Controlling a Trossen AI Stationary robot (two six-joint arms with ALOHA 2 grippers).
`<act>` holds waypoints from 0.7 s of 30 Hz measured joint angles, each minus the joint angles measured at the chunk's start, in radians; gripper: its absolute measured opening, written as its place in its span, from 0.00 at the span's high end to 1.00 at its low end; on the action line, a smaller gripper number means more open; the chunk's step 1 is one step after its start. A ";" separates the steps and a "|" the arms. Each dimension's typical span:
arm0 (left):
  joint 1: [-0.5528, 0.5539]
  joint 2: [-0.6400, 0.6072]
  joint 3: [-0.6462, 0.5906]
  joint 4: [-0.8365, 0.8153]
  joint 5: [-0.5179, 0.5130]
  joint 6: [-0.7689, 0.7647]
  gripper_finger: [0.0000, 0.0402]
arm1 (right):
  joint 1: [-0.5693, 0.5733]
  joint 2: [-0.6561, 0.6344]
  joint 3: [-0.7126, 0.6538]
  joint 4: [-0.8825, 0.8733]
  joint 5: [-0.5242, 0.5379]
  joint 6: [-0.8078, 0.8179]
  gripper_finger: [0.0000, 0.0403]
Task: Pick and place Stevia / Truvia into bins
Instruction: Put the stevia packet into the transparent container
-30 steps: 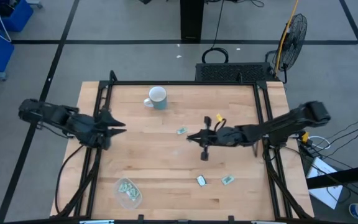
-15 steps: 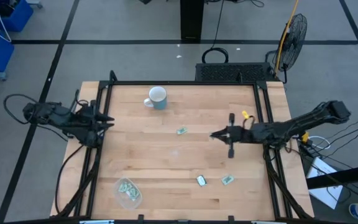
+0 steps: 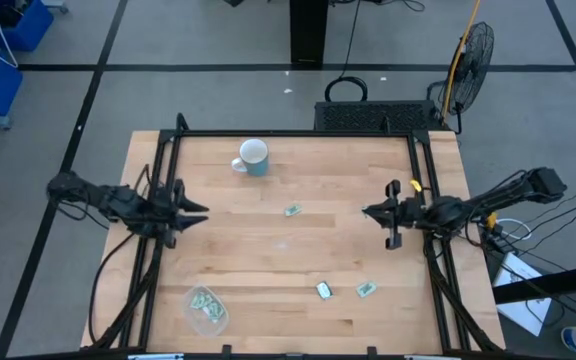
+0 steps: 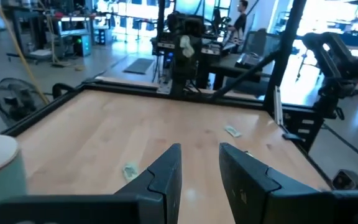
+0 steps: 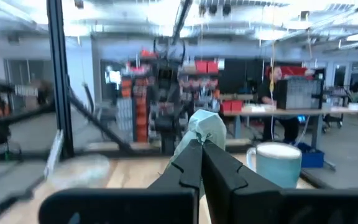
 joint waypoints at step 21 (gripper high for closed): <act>0.000 0.000 -0.028 0.138 -0.022 0.157 0.72 | -0.005 0.648 0.507 0.118 -0.279 -0.047 1.00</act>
